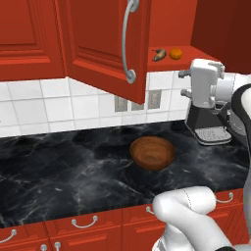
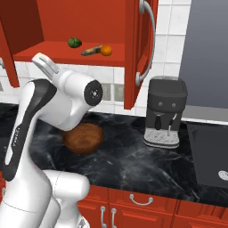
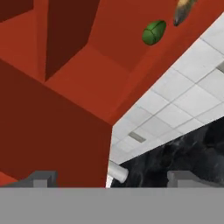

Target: Open the cabinet. Pick the banana and tangerine from the cabinet and place them into the bowl. Then close the cabinet.

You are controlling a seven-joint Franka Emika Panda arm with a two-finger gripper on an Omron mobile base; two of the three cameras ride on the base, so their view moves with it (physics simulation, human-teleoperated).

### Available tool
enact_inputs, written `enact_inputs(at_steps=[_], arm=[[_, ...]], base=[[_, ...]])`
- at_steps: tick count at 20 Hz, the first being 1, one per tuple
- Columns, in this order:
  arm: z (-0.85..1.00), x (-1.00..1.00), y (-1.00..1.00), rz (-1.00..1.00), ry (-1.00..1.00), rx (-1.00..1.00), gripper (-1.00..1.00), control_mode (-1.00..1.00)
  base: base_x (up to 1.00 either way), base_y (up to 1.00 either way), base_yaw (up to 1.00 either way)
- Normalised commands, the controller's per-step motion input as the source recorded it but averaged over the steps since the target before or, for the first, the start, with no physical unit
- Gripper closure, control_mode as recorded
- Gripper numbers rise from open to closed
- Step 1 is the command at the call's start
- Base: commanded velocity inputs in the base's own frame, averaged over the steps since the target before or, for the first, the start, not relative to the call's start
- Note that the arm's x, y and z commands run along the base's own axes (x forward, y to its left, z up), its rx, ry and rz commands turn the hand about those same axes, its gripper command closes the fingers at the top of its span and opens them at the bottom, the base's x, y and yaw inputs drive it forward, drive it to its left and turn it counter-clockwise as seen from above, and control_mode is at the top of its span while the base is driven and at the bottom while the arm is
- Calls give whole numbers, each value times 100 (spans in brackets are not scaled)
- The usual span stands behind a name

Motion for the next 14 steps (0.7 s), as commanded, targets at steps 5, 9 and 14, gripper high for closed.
enact_inputs(at_steps=[5, 9, 14], arm=[[0, 15, 100, 12, 0, 0, -100, -100], [0, 4, 82, 27, 10, 0, -100, -100], [0, 0, 78, 33, 10, 0, -100, -100]], base=[[0, 0, 0], [0, 0, 0], [0, 0, 0]])
